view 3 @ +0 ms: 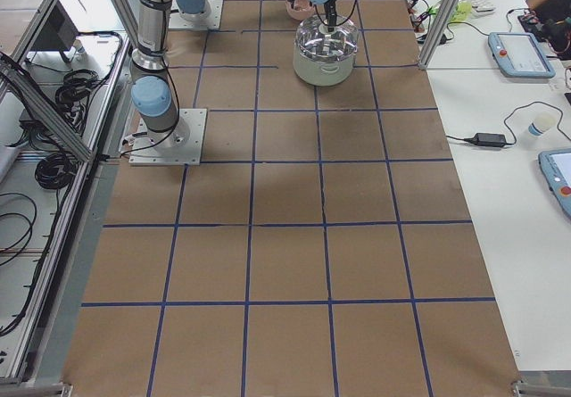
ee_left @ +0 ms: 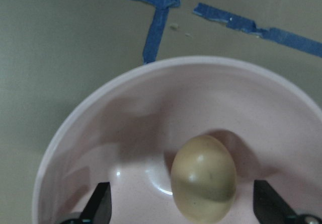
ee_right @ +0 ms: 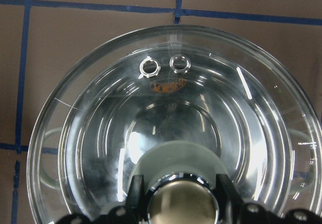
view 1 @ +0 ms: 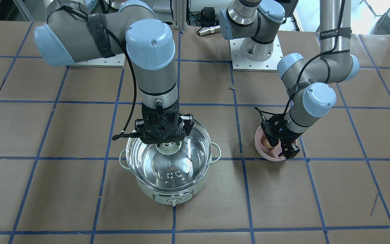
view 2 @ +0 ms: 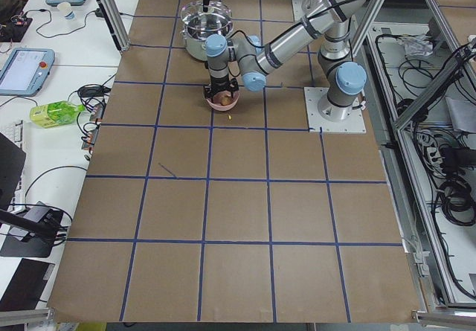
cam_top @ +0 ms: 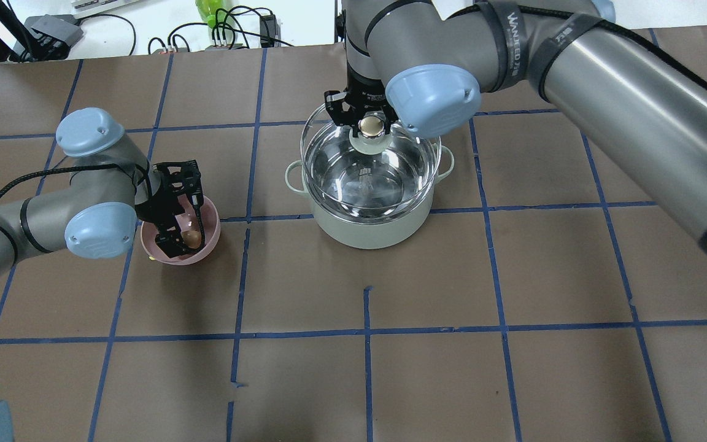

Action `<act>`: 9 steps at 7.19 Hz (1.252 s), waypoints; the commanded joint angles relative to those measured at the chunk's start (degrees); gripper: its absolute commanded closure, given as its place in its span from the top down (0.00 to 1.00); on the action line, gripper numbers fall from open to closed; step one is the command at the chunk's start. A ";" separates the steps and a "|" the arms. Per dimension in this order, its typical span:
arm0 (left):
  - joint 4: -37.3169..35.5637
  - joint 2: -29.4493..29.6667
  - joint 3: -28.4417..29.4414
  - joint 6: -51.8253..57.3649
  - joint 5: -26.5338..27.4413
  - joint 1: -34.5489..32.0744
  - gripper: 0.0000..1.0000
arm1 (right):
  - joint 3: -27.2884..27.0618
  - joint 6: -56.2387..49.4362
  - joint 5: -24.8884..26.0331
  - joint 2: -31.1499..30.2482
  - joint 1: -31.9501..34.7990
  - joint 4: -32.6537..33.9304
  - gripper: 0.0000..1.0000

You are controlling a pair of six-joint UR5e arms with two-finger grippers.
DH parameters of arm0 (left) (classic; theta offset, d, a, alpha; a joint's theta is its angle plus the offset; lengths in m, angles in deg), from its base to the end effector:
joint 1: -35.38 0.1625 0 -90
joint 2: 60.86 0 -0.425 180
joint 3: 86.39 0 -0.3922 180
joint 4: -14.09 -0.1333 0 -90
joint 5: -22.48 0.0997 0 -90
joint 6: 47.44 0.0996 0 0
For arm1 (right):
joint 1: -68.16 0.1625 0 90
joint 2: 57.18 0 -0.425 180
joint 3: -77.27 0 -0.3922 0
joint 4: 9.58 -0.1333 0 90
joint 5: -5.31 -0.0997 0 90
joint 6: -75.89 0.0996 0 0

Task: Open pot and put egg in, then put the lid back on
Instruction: 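Close the left gripper on the egg while the right gripper grasps the lid knob, then lift the glass lid off the pot with the right gripper, moving it farther away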

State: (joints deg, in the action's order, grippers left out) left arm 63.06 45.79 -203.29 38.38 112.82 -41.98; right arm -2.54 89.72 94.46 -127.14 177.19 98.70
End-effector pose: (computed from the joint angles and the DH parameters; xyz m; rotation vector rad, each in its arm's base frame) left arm -0.0198 -0.5181 0.1956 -1.8550 -2.4984 -0.0517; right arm 0.3378 -0.5661 0.4108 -0.1413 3.0753 -0.2112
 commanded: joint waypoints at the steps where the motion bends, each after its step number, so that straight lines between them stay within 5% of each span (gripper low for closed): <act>1: -0.99 0.05 -0.17 0.05 -0.07 -0.07 0.98 | 0.10 -0.99 0.32 -6.56 -2.92 -7.53 0.00; 3: -1.07 0.40 -0.17 -0.22 -0.77 -0.07 0.98 | -0.86 -7.73 0.06 -14.99 -11.86 -15.78 0.00; 6: -1.08 0.66 0.01 -0.40 -0.78 -0.07 0.92 | -5.51 -12.66 0.58 -20.12 -16.82 -17.05 0.00; 7: -1.08 0.84 0.10 -0.48 -0.86 -0.07 0.77 | -5.79 -13.82 0.67 -20.13 -17.00 -17.40 0.00; 9: -1.16 1.45 0.10 -0.48 -0.86 -0.07 0.68 | -5.79 -15.14 0.41 -20.30 -16.92 -17.67 0.00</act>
State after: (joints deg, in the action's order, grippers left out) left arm 61.93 46.90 -203.19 37.98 112.00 -42.05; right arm -8.22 75.66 94.98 -147.25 160.31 81.21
